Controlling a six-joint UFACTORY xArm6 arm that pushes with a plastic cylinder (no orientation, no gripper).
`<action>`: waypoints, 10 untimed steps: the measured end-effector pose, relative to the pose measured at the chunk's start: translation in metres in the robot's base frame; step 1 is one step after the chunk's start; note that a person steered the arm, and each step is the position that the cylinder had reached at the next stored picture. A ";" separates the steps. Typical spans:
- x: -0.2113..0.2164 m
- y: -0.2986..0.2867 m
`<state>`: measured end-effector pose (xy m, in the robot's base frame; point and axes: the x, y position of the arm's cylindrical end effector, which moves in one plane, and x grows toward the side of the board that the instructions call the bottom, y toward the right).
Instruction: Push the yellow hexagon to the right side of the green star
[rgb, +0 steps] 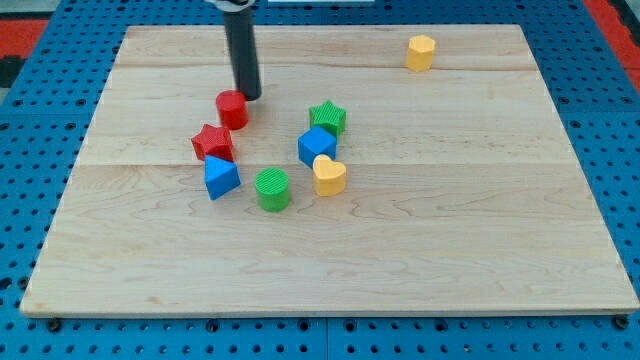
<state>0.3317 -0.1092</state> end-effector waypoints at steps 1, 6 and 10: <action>-0.015 -0.037; -0.108 0.234; -0.074 0.196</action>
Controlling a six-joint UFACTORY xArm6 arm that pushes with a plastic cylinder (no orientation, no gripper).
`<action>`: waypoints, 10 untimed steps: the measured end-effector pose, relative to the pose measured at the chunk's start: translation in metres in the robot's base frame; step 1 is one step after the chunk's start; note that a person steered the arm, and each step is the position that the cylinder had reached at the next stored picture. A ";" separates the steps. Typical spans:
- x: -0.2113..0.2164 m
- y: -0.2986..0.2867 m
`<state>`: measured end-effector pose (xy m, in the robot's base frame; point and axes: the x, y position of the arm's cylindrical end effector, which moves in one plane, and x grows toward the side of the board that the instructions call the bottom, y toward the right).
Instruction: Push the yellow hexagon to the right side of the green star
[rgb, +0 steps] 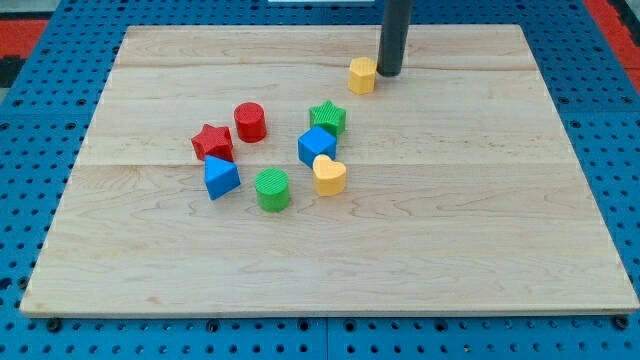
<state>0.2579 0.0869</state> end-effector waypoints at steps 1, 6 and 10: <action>-0.027 -0.046; 0.009 0.012; 0.065 0.030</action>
<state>0.3234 0.1165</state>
